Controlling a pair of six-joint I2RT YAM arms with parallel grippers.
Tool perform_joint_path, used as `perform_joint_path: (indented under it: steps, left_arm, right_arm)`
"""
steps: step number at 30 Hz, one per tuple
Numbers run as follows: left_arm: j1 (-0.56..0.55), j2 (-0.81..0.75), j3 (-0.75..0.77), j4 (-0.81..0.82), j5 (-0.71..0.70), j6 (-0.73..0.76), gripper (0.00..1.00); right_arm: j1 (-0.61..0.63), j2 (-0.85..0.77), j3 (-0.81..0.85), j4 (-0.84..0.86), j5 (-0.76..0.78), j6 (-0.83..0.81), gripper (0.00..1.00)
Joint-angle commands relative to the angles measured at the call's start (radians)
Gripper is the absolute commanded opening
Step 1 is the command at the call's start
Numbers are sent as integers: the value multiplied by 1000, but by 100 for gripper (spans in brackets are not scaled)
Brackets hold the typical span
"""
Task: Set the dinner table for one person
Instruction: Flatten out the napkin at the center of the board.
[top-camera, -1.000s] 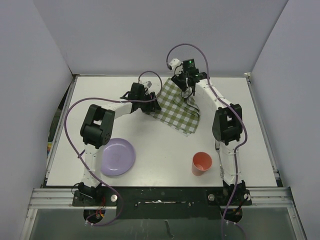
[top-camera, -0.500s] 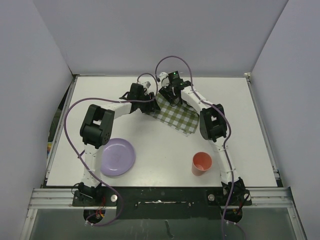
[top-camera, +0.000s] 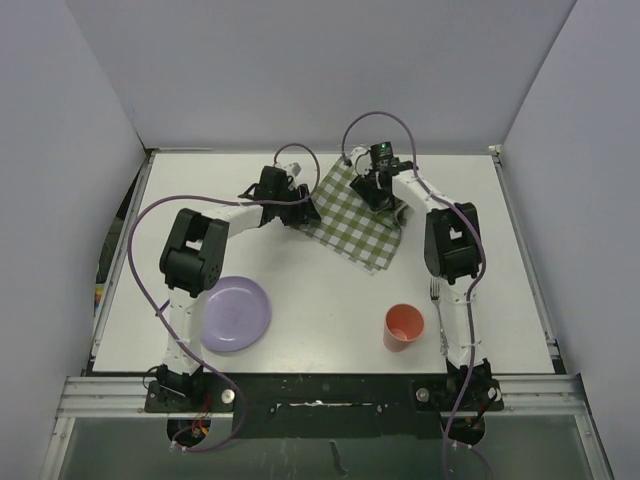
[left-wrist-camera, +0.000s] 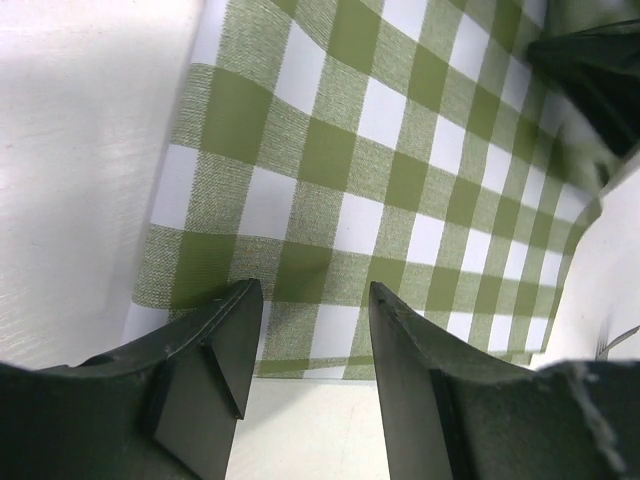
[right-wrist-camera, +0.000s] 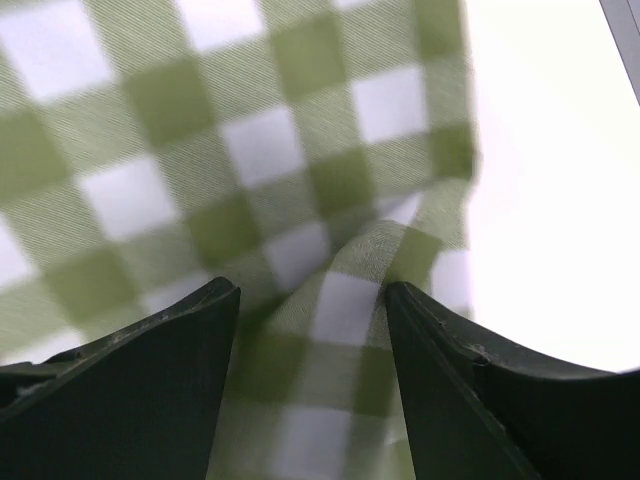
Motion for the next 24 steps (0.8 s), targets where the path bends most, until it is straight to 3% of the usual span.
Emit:
perform_joint_path:
  steps: [1, 9, 15, 18, 21, 24]
  left_arm:
    - [15, -18, -14, -40, -34, 36, 46]
    - [17, -15, 0, -46, -32, 54, 46]
    - [44, -40, 40, -103, -93, 131, 46]
    - [89, -76, 61, -115, -112, 149, 50]
    - [152, -107, 101, -161, -121, 165, 57]
    - [212, -107, 148, -206, -133, 187, 62]
  right_arm:
    - [-106, -148, -74, -36, 48, -76, 61]
    - [-141, -280, -174, 6, 95, -153, 60]
    - [-141, -241, -119, 9, 76, -110, 59]
    - [-141, -207, -88, 10, 67, -87, 48]
    - [-143, -166, -63, 14, 77, -77, 26]
    - [-145, -142, -58, 23, 73, -56, 22]
